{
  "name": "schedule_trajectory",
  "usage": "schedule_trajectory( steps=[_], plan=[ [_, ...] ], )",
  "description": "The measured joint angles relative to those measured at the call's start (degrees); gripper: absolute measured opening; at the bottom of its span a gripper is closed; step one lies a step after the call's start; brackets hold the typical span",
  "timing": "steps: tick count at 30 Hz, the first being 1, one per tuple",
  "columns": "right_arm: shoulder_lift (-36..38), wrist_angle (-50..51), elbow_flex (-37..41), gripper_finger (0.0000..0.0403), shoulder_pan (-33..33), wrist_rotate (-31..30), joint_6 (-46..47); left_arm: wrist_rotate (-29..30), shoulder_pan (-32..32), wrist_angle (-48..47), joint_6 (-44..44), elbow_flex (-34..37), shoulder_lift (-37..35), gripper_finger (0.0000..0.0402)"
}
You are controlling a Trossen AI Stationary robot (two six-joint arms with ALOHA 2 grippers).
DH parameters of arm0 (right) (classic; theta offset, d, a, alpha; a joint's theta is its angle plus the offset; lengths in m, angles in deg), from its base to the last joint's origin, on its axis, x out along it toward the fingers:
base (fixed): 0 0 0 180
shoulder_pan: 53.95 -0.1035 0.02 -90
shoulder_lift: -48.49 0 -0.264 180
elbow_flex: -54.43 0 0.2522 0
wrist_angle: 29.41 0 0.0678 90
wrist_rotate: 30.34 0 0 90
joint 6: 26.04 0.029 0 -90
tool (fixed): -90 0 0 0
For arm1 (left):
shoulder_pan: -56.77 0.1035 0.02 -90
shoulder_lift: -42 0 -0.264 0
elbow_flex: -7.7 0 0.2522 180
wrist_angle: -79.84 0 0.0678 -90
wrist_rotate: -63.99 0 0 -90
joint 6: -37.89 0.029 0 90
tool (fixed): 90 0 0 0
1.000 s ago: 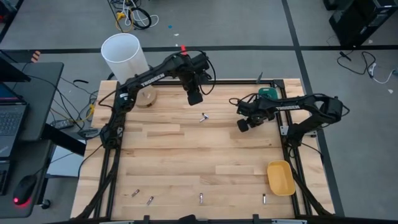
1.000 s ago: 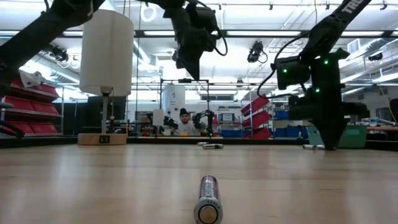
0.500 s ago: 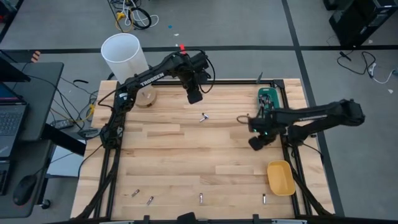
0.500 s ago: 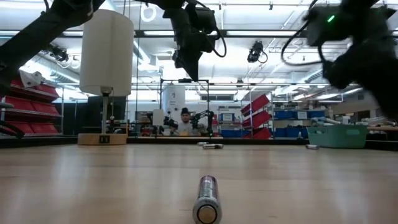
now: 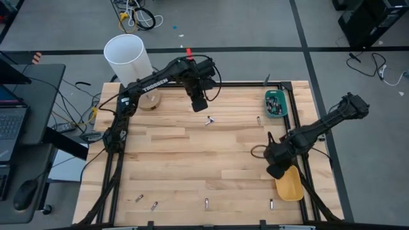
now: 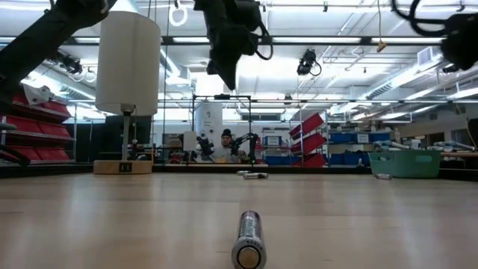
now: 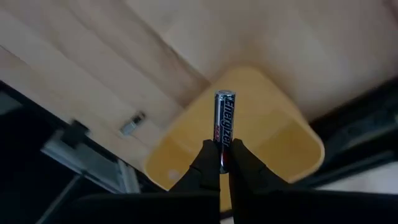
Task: Sort batteries
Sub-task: Put the silver battery into the yellow bin
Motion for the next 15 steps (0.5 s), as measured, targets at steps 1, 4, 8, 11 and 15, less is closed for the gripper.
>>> schedule_trajectory(
  steps=[1, 4, 8, 11, 15],
  plan=[
    [-0.2, 0.0, 0.0, 0.0003, -1.5, 0.2, 0.8, 0.0, -0.1, -0.2, -0.2, 0.0, -0.6, 0.0017],
    [-1.4, -0.1, 0.0, 0.0003, -5.2, 1.1, 2.9, 0.1, -0.4, -0.8, -0.4, 0.0, -1.6, 0.0017],
    [-3.3, -0.9, 0.0, 0.0003, -8.5, 1.3, 4.6, 0.1, -0.9, -0.3, -1.5, 2.0, -3.4, 0.0017],
    [-5.2, -1.9, 0.0, 0.0010, -10.0, 1.3, 5.1, 0.1, -1.7, 2.6, -2.1, 8.7, -6.4, 0.0017],
    [-7.7, -2.6, 0.0, 0.0034, -11.5, 0.8, 6.7, 0.0, -2.9, 10.6, -5.2, 23.1, -13.2, 0.0017]
  ],
)
